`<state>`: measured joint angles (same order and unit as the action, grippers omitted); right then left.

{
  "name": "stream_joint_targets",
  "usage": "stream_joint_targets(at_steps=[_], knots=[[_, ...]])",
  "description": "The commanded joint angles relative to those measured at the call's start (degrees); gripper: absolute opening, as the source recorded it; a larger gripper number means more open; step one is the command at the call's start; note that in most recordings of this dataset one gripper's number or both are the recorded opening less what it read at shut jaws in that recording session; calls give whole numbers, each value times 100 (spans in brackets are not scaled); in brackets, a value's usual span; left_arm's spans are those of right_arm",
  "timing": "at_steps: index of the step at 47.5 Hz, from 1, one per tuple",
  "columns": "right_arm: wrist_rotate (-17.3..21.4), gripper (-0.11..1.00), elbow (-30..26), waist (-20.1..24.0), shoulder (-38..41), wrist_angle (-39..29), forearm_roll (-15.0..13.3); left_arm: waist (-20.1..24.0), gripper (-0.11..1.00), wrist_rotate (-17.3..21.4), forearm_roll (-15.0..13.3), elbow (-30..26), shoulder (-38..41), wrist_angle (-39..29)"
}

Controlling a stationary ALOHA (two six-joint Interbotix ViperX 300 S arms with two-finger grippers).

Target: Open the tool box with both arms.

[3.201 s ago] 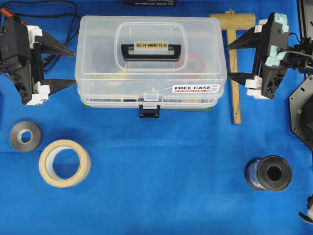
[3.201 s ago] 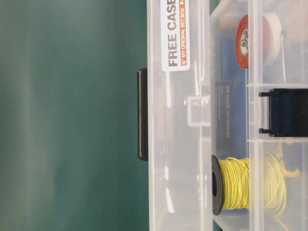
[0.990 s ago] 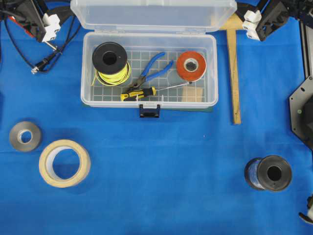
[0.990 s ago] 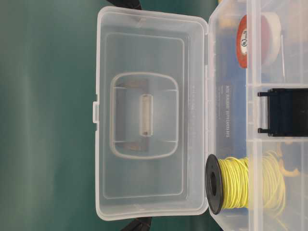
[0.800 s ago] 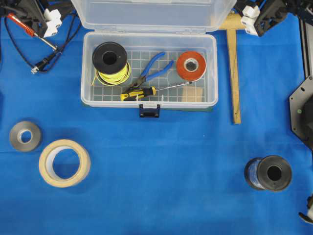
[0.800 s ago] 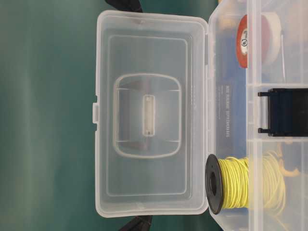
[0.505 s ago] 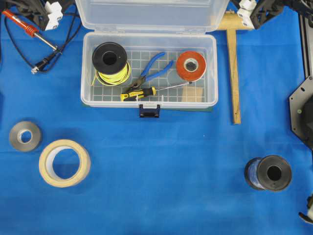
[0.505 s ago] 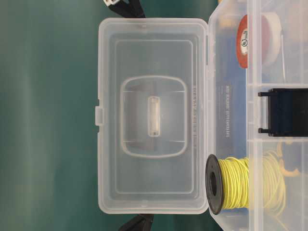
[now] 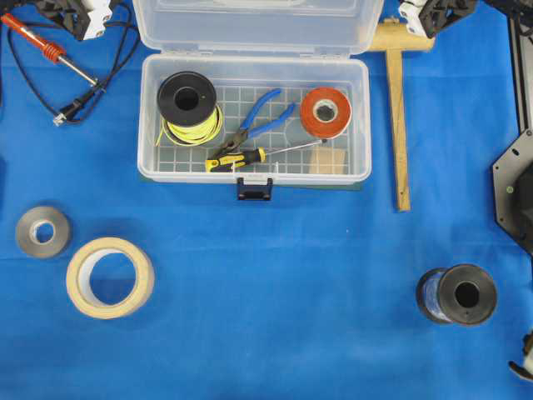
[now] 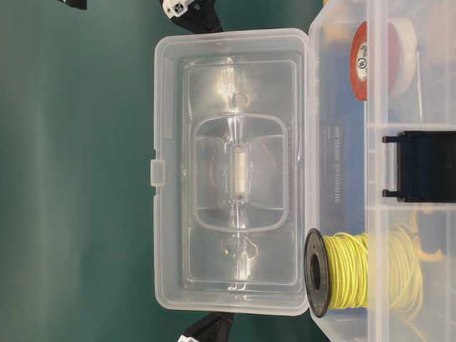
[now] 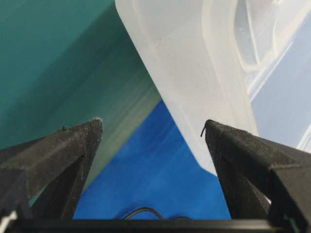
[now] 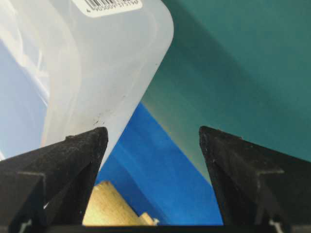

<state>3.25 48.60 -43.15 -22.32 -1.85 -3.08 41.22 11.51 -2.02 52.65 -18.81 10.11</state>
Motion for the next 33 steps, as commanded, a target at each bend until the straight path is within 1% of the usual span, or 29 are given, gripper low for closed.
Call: stream_joint_targets(at_steps=[1, 11, 16, 24, 33], knots=[[9, 81, -88, 18, -114, 35, 0, 0, 91, 9, 9, -35, -149, 44], [9, 81, 202, -220, -554, -62, 0, 211, 91, 9, 9, 316, -545, 35], [9, 81, 343, -308, -817, -158, 0, 229, 91, 9, 9, 475, -738, 9], [9, 81, 519, -343, -1187, -360, 0, 246, 91, 9, 9, 694, -1046, -44], [35, 81, 545, -343, -1239, -404, 0, 237, 91, -26, 9, 773, -1178, -44]])
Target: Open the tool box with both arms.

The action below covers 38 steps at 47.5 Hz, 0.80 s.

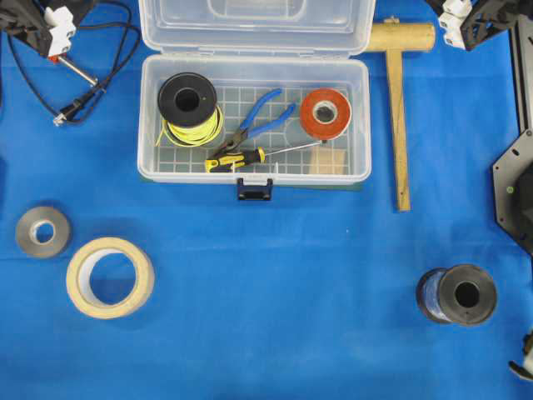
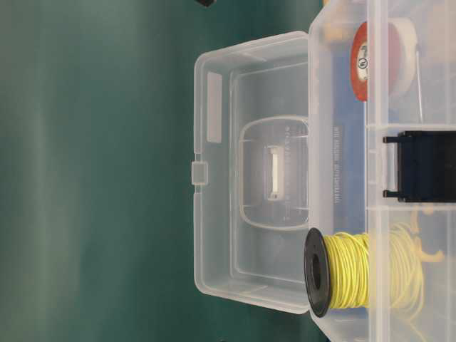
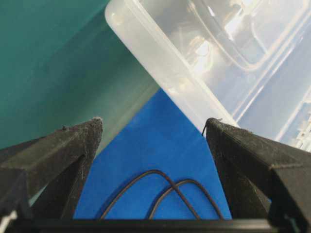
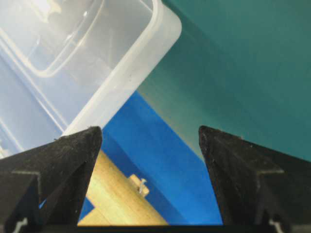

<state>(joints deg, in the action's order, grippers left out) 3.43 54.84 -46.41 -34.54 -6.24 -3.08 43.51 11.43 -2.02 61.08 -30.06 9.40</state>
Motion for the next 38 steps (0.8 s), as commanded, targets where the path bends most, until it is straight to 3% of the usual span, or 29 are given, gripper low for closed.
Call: stream_joint_targets(at_steps=[1, 7, 16, 38], knots=[[26, 81, -88, -18, -9, 35, 0, 9, 91, -35, 9, -70, -44, 26], [62, 81, -105, 149, 62, 44, 26, -114, 91, -97, 9, -88, -18, 26], [97, 81, -53, 984, 0, 0, 79, -703, 91, -272, 0, 44, -193, -79], [114, 81, 18, 3551, -79, -35, 114, -3393, 91, -510, -26, 343, -791, -193]])
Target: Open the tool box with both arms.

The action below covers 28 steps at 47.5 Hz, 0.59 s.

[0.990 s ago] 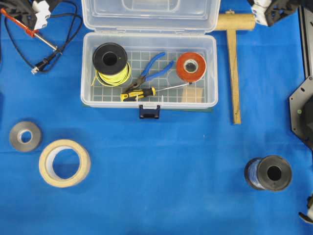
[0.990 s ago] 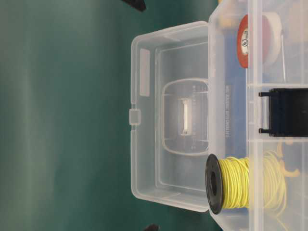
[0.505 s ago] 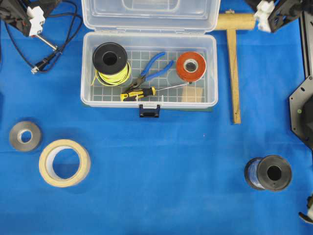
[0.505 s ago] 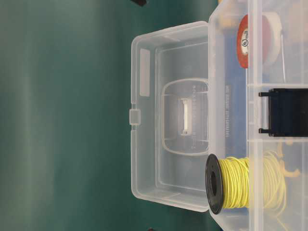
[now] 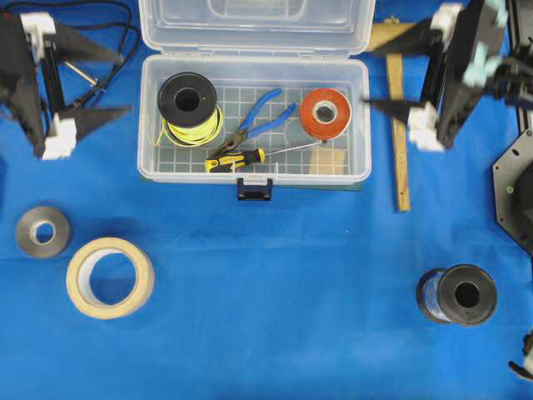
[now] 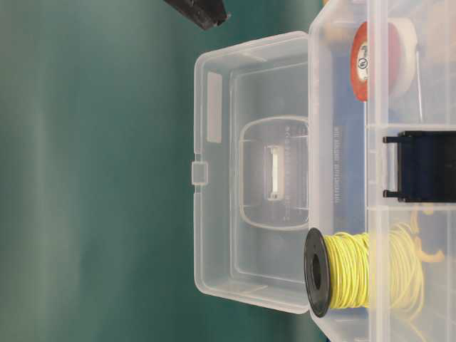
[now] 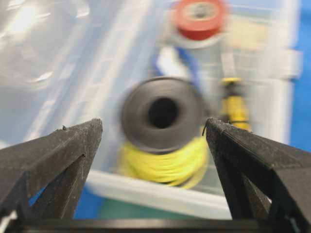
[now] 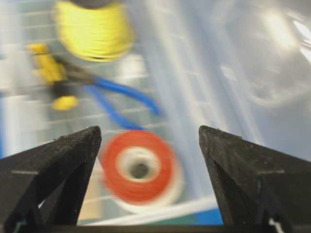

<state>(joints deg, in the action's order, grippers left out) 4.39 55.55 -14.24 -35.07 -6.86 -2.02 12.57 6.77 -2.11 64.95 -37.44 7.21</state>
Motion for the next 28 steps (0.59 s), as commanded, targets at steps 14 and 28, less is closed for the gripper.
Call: stream_joint_targets(at_steps=[14, 28], knots=[[246, 81, -35, 1028, -18, -9, 0, -967, 91, -334, -18, -9, -105, -62], [246, 81, 246, 1028, -800, -396, -26, -967, 90, -290, -18, 272, -923, -316]])
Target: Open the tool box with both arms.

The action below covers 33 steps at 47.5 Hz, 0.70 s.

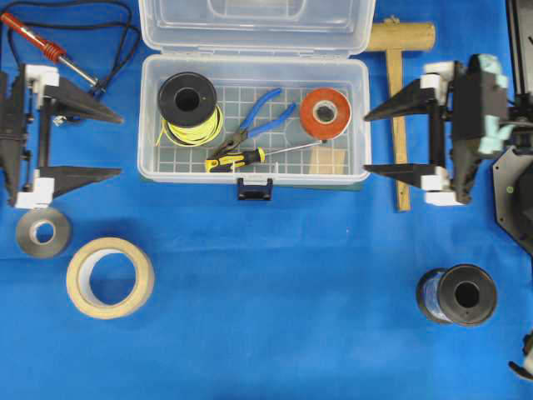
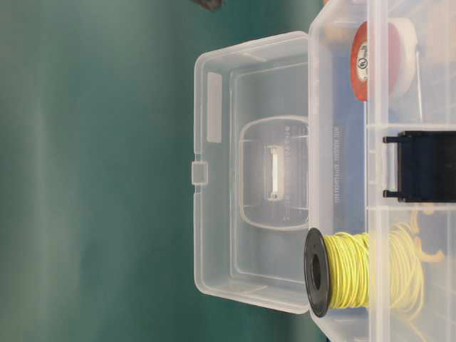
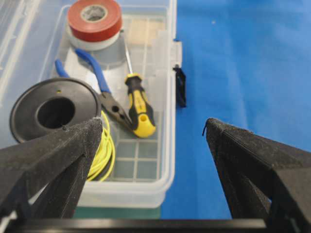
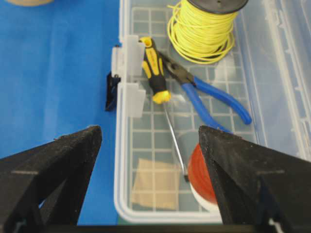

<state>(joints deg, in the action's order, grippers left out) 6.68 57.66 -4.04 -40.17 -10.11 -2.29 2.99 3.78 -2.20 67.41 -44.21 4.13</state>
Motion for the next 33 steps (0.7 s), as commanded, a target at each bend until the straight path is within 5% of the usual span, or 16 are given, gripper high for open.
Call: stream_joint_targets(at_steps=[1, 17, 33], knots=[[18, 81, 79, 9, -387, -88, 0, -9, 90, 9, -9, 70, -343, -18], [44, 81, 747, 0, -1872, -510, 9, -9, 90, 9, -9, 615, -1547, -237], [123, 81, 1301, -97, -2197, -483, 53, -9, 90, 0, -9, 949, -1714, -352]])
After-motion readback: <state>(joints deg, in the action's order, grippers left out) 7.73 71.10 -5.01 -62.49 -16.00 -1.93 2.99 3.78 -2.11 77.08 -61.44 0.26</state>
